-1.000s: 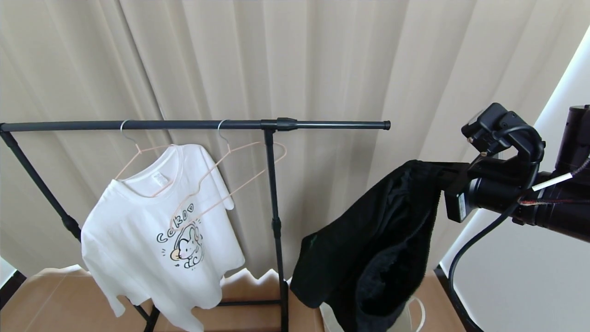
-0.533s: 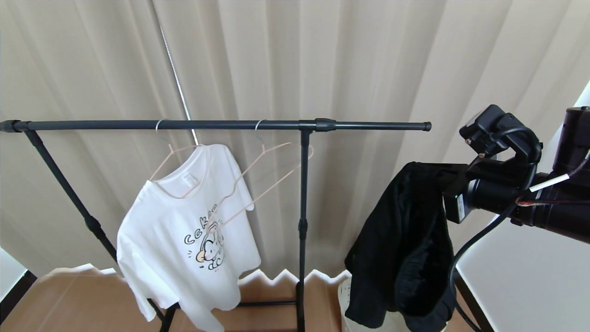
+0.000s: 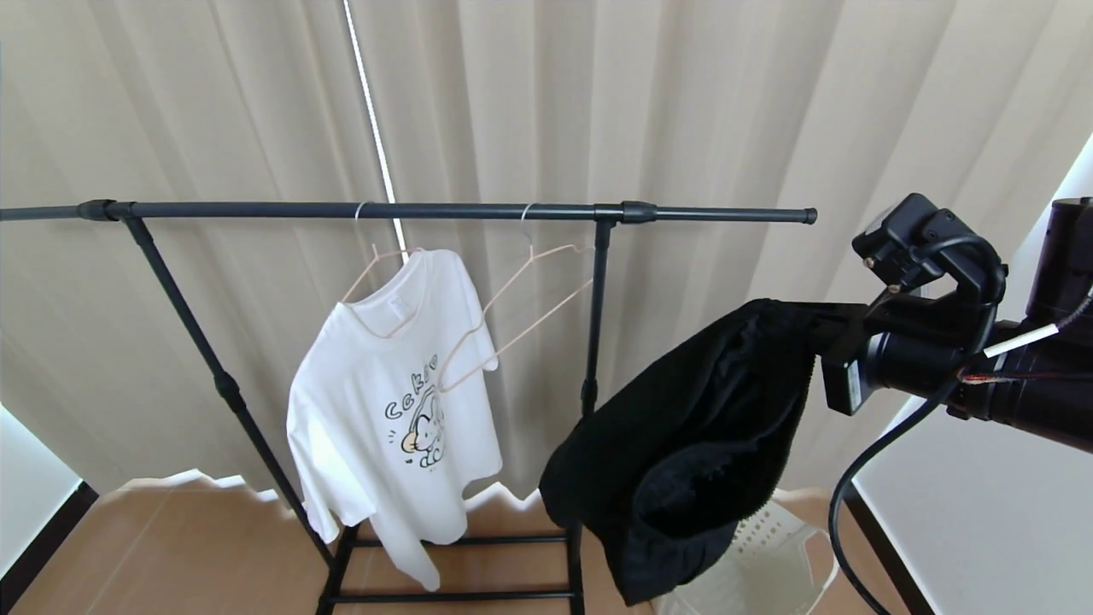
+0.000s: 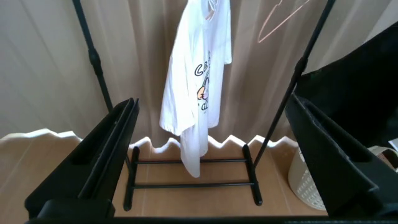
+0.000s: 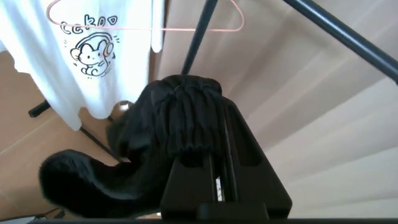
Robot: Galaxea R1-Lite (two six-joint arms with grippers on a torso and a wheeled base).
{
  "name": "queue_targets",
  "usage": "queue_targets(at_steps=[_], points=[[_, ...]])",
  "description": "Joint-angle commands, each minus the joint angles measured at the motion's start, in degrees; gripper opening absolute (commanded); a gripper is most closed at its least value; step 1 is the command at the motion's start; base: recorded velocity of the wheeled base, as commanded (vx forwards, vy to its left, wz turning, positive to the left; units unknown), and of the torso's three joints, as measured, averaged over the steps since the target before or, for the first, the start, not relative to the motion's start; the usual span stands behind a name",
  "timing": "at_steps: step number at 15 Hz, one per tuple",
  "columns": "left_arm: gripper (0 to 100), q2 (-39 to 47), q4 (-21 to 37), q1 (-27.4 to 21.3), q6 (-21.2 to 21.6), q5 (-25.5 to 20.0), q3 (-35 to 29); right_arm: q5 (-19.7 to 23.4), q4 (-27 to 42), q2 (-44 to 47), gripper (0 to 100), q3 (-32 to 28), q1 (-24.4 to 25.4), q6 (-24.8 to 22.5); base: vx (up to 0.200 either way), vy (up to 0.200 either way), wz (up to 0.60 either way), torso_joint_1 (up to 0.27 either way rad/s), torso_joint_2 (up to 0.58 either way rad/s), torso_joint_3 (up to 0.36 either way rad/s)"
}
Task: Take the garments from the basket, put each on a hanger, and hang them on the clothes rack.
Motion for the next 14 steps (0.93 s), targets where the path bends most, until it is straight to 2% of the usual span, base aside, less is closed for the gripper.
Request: queue_targets(at_steps=[1,8,14], points=[[100,0.1,0.0,0.0,-0.1,0.0,-0.1,0.0,0.1,0.1,0,0.0,0.0,0.0,0.000,0.200,0.00,-0.007,0.01,0.012],[100,0.1,0.0,0.0,-0.1,0.0,-0.1,0.0,0.1,0.1,0,0.1,0.0,-0.1,0.000,0.200,0.00,0.003,0.00,0.003],[100,0.1,0.0,0.0,-0.1,0.0,-0.1,0.0,0.1,0.0,0,0.2,0.0,-0.2,0.000,0.000,0.00,0.000,0.00,0.000]])
